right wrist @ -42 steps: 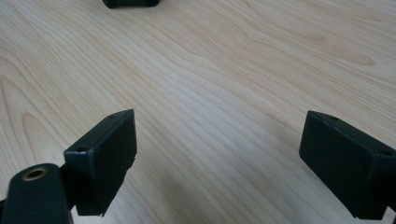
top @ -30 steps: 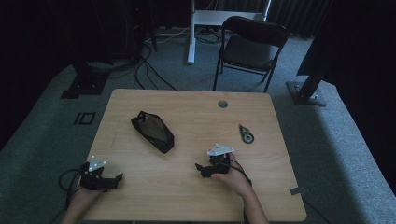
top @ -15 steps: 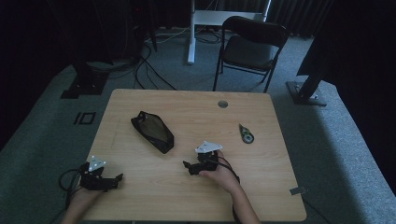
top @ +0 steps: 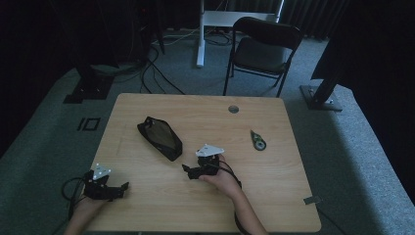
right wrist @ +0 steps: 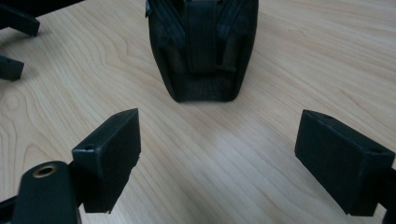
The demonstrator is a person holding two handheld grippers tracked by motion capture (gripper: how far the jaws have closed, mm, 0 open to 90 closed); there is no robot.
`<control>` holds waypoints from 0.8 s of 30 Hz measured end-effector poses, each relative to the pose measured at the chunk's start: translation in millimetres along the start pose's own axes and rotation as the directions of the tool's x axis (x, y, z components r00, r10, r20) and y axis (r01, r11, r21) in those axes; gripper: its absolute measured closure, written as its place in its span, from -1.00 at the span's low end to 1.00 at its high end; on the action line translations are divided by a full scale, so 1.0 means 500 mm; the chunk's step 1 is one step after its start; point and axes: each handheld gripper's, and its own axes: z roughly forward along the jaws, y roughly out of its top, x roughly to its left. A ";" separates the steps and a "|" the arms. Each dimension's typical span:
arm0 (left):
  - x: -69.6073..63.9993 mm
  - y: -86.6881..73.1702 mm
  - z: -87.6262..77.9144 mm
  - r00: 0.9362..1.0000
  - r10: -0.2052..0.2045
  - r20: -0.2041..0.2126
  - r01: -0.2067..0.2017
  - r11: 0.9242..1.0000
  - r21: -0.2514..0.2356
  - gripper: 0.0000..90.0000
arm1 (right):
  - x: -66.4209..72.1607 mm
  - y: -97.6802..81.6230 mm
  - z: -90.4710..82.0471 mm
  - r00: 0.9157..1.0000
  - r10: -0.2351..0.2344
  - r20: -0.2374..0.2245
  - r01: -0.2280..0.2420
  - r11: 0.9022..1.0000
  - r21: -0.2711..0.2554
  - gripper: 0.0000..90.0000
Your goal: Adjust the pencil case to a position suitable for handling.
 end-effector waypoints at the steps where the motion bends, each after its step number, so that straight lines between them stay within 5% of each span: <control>1: 0.000 0.000 0.000 1.000 0.000 0.000 0.000 1.000 0.000 -1.00 | 0.002 0.004 0.006 1.000 -0.002 0.000 0.002 1.000 -0.001 -0.69; 11: 0.000 0.000 0.000 1.000 0.000 0.000 0.000 1.000 -0.001 -1.00 | 0.016 0.025 0.038 1.000 -0.008 -0.013 0.008 1.000 -0.022 -0.64; 17: 0.000 0.000 0.000 1.000 -0.001 0.000 0.001 1.000 0.000 -1.00 | 0.029 0.045 0.052 1.000 -0.015 -0.018 0.013 0.996 -0.088 -0.37; 21: 0.000 0.000 0.000 1.000 -0.001 0.000 0.001 1.000 0.000 -1.00 | 0.031 0.050 0.056 1.000 -0.022 -0.014 0.021 0.997 -0.074 -0.26; 22: 0.000 0.000 0.000 1.000 -0.001 0.000 0.001 1.000 0.000 -1.00 | 0.030 0.053 0.061 1.000 -0.003 -0.017 0.002 0.999 -0.045 -0.04; 24: 0.000 0.000 0.000 1.000 -0.001 0.000 0.001 1.000 0.000 -1.00 | 0.030 0.054 0.064 1.000 -0.006 -0.005 0.006 0.999 -0.031 0.09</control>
